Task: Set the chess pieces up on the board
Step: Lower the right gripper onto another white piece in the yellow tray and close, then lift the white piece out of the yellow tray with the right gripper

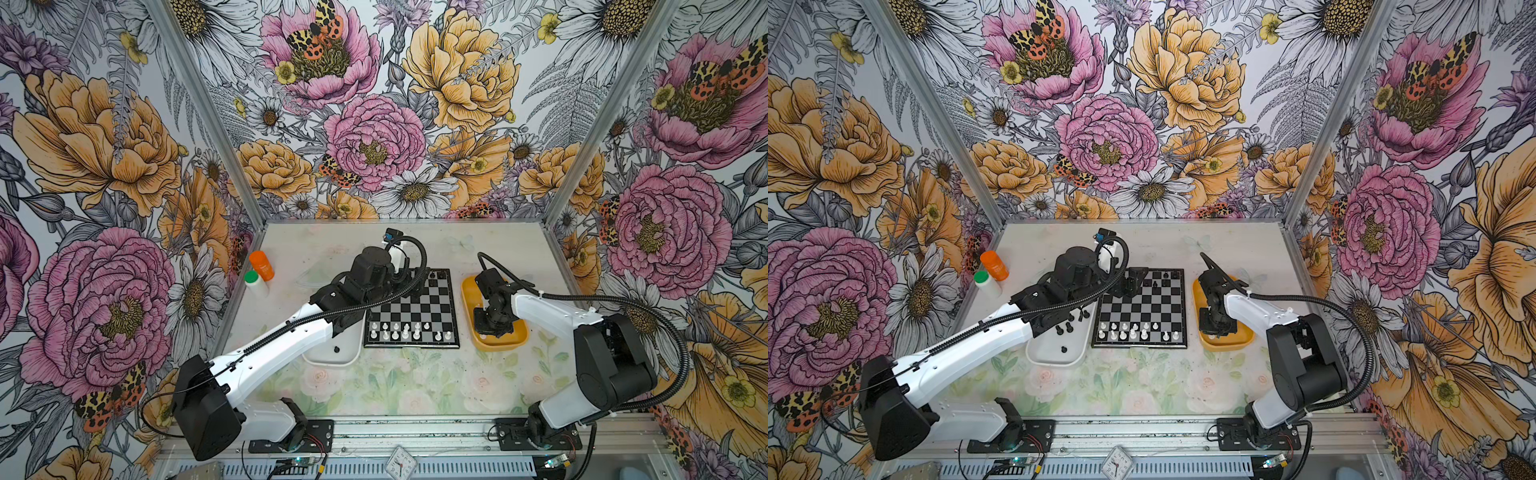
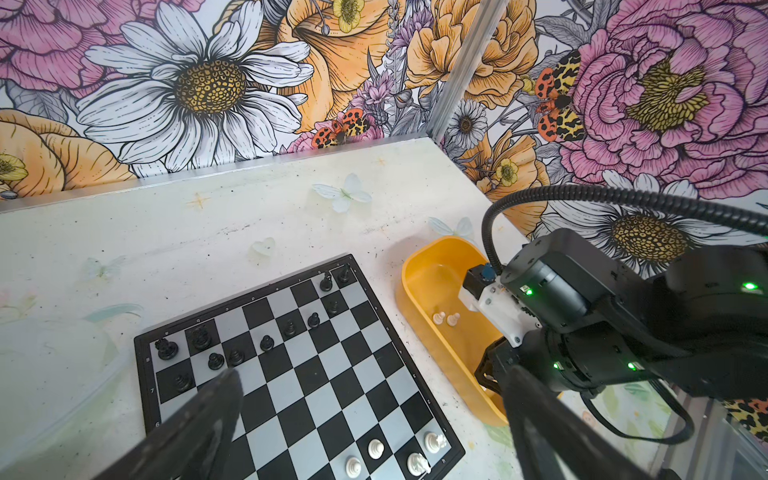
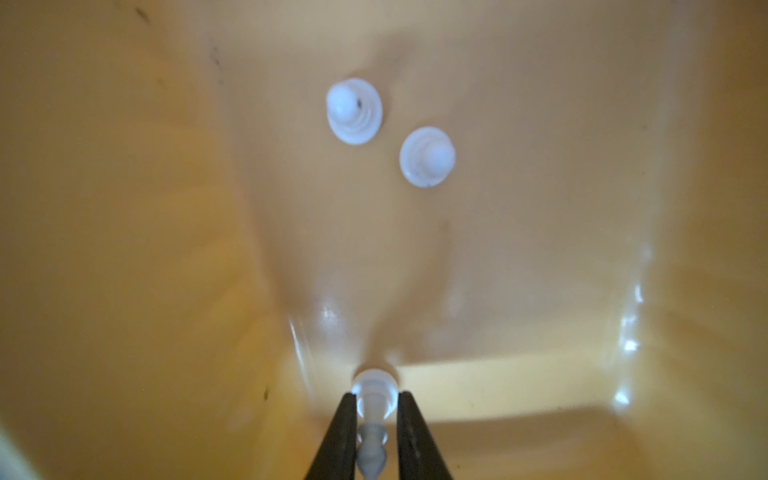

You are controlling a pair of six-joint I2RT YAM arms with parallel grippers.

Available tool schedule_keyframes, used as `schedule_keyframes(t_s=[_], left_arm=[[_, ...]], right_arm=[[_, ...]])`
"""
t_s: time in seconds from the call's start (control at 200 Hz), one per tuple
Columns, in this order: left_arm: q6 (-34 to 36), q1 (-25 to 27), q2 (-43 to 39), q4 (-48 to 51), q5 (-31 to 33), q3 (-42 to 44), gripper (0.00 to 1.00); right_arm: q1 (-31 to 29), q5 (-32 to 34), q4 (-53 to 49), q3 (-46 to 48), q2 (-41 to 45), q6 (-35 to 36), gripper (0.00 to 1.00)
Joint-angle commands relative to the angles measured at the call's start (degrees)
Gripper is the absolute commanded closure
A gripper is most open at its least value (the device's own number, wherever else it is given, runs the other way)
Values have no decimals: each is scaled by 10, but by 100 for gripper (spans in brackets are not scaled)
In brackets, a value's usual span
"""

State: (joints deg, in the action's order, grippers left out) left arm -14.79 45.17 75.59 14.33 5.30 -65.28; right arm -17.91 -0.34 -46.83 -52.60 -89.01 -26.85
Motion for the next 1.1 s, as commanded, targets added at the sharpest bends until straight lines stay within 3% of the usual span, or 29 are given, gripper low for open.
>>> schedule_keyframes(t_s=[0.0, 0.24, 0.56, 1.096], left_arm=[[-1, -4, 4, -1, 5, -20, 1], [-3, -4, 3, 2, 15, -22, 1], [-4, -4, -12, 4, 28, -11, 1], [-7, -13, -114, 22, 94, 56, 1]], right_arm=[[3, -6, 11, -6, -8, 8, 81], [5, -10, 10, -13, -17, 15, 89], [7, -4, -14, -31, 0, 21, 90], [3, 12, -120, -164, 16, 51, 90]])
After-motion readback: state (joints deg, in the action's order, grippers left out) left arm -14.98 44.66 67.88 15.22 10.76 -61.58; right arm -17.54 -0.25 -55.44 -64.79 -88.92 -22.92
